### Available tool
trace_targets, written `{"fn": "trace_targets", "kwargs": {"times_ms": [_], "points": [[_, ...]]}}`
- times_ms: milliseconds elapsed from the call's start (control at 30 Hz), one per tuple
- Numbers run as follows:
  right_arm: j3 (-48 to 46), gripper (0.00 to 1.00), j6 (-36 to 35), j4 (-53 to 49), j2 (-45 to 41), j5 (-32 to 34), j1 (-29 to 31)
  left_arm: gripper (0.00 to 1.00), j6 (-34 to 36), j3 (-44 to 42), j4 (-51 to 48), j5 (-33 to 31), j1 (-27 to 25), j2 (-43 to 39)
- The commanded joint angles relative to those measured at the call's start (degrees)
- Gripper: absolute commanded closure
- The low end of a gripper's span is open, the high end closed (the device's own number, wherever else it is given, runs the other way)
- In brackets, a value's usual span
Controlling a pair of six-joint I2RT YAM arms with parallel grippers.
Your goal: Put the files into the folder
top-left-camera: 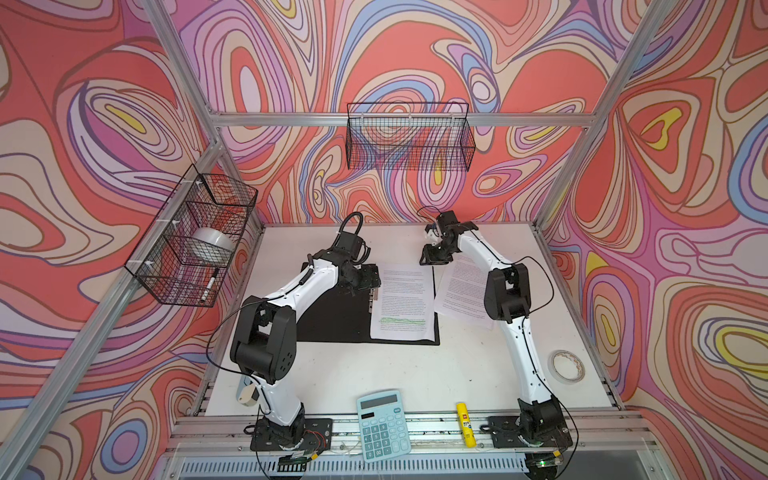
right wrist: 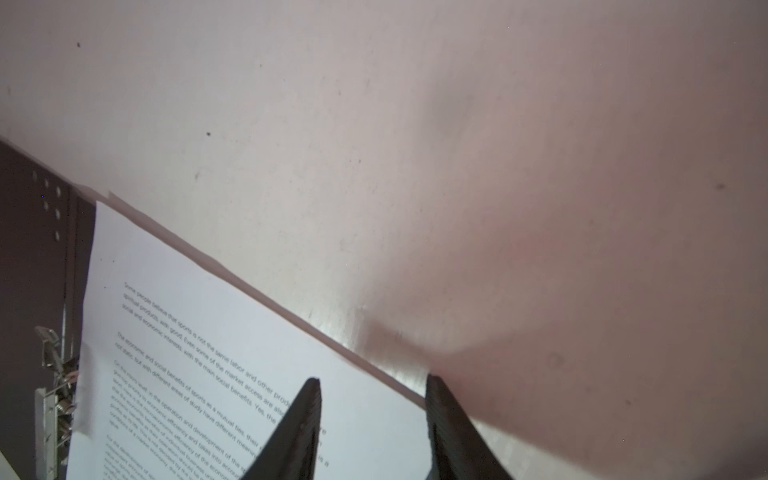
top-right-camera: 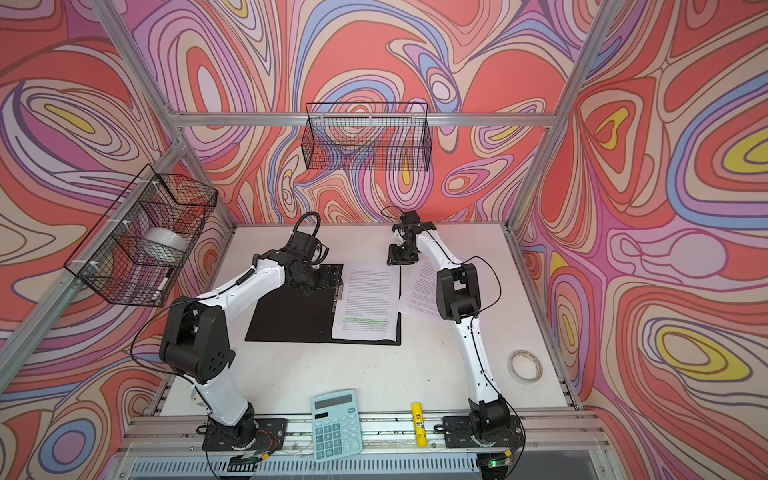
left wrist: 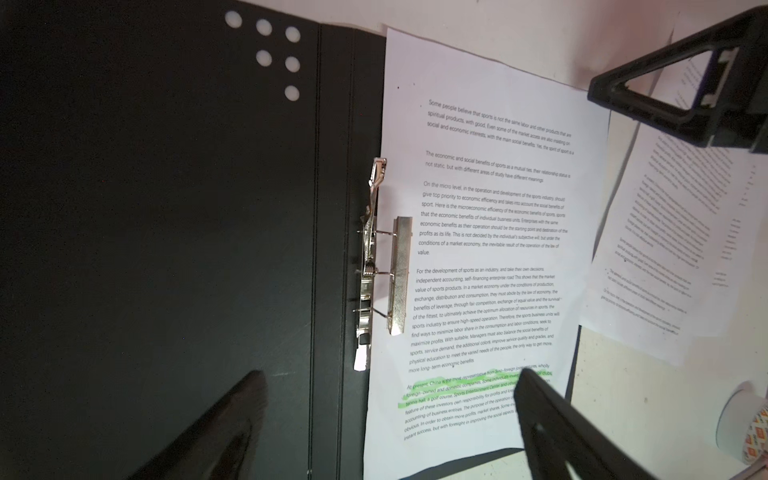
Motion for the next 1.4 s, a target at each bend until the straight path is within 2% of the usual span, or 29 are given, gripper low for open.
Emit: {"fn": "trace_targets", "kwargs": {"times_ms": [0,133,267,400,600,767,933,1067,1367], "points": [[0.78,0.54,3.37,1.02,-7.84,10.38,0.24,0.11,1.61,3.79,-0.44,4.29,0.08,-1.16],[-5.11,0.53,8.09,1.1,-18.3,23.01,-0.17,0.12,1.97,6.5,-0.85,5.36,-1.02,-1.56],[-14.64,0.49,14.03,-6.08,-27.42,29.03,-1.14,0.13,1.87,7.08,-1.09,6.59,-2.59,-2.5],[-31.27,0.46,18.74,-9.32,-37.46,29.32,-1.43,0.13,0.86,7.91,-1.4,8.06,-4.08,-2.19],[-53.36,0.43,25.23,-6.01,-49.82,26.01,-1.99,0.13,-0.15,7.77,-1.22,9.18,-6.93,-2.11],[-60.95,0.42,26.51,-4.2,-50.36,22.96,-2.78,0.13,-0.47,6.91,-0.81,9.48,-7.9,-2.48],[-64.14,0.41,27.22,-2.82,-51.41,25.94,-3.75,0.13,-0.2,5.78,-0.26,9.0,-7.86,-3.47],[-66.66,0.4,26.9,-0.01,-51.15,21.47,-7.23,0.12,-0.2,5.11,0.02,8.98,-7.94,-3.74],[-68.93,0.39,26.13,2.55,-48.43,16.81,-8.96,0.12,0.04,4.76,0.2,8.52,-7.98,-4.0]]}}
